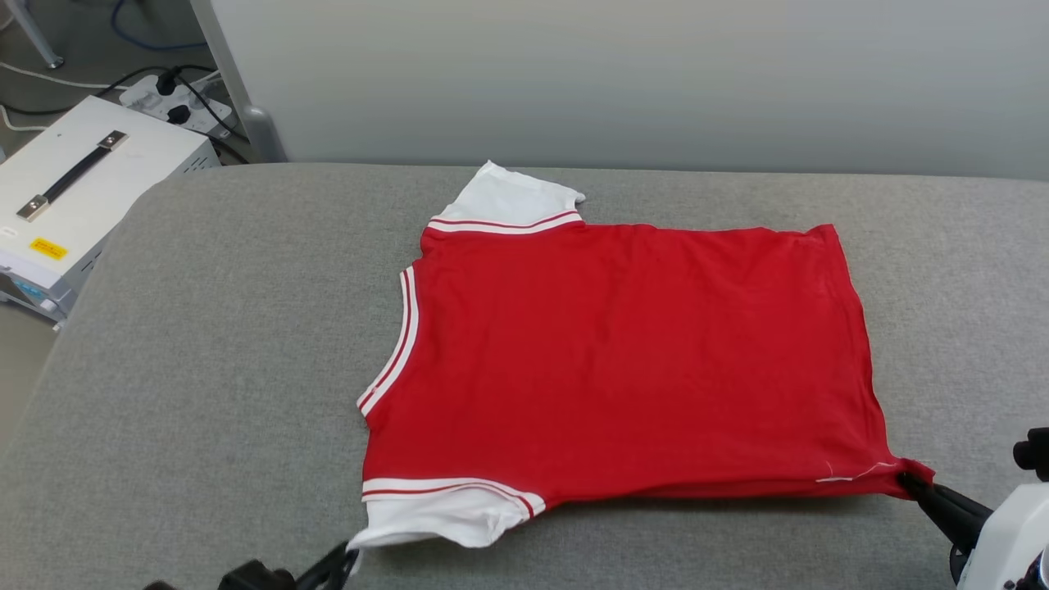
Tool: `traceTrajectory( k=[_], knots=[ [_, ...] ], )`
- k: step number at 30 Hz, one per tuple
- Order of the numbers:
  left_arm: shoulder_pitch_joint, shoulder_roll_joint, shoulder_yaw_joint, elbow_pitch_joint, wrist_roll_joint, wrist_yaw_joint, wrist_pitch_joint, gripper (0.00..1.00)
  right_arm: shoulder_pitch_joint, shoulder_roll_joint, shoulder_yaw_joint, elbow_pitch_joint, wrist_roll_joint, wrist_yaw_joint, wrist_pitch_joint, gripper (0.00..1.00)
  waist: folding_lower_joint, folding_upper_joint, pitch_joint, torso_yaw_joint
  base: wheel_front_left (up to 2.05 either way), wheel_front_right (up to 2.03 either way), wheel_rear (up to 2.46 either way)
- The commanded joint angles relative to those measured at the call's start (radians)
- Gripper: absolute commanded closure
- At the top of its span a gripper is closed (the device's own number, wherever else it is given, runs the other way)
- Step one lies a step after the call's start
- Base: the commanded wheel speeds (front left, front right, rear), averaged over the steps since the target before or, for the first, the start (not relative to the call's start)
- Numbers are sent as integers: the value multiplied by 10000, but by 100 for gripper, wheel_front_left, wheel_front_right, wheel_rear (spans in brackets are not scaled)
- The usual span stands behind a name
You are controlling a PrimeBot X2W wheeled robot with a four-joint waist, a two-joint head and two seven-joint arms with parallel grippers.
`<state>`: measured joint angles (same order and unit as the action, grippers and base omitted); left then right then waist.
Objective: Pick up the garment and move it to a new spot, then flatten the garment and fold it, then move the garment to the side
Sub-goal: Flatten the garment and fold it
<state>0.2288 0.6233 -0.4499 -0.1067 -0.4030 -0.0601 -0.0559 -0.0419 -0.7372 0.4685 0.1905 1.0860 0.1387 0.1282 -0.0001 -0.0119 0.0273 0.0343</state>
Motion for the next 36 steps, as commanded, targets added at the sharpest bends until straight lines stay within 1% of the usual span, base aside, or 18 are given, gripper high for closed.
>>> traceTrajectory(
  k=[1, 4, 7, 14, 21, 28, 31, 36],
  knots=[
    [-452, -1, 88, 1, 139, 46, -105, 100, 49, 22, -163, -133, -152, -80, 51, 100, 1, 119, 174, -27, 0, 0, 0],
    [-1029, -36, 184, 148, 304, 75, -194, 100, -59, 110, -491, -275, -374, -80, 205, 100, 1, 119, 383, -47, 0, 0, 0],
    [-1640, -190, 211, 311, 436, 122, -221, 100, -242, 250, -797, -423, -686, -80, 409, 100, 1, 119, 646, -60, 0, 0, 0],
    [-3223, -523, 205, 1095, 645, -3, -348, 100, -650, 707, -1424, -557, -1369, -80, 759, 100, 1, 119, 1275, -77, 0, 0, 0],
    [-4922, -857, 1, 2488, 825, -276, -552, 100, -1350, 1319, -1774, -283, -2185, -80, 1247, 100, 1, 119, 1947, -170, 0, 0, 0],
    [-6407, -1354, -403, 4149, 932, -475, -753, 100, -2162, 1980, -2028, 154, -2749, -80, 1703, 100, 1, 119, 2540, -354, 0, 0, 0],
    [-6815, -1504, -591, 4849, 1038, -507, -756, 100, -2393, 2181, -1982, 292, -2932, -80, 1776, 100, 1, 119, 2690, -421, 0, 0, 0],
    [-7412, -1834, -677, 6267, 1145, -381, -999, 100, -2608, 2470, -2010, 602, -3165, -80, 1760, 100, 1, 119, 2823, -455, 0, 0, 0]
  ],
)
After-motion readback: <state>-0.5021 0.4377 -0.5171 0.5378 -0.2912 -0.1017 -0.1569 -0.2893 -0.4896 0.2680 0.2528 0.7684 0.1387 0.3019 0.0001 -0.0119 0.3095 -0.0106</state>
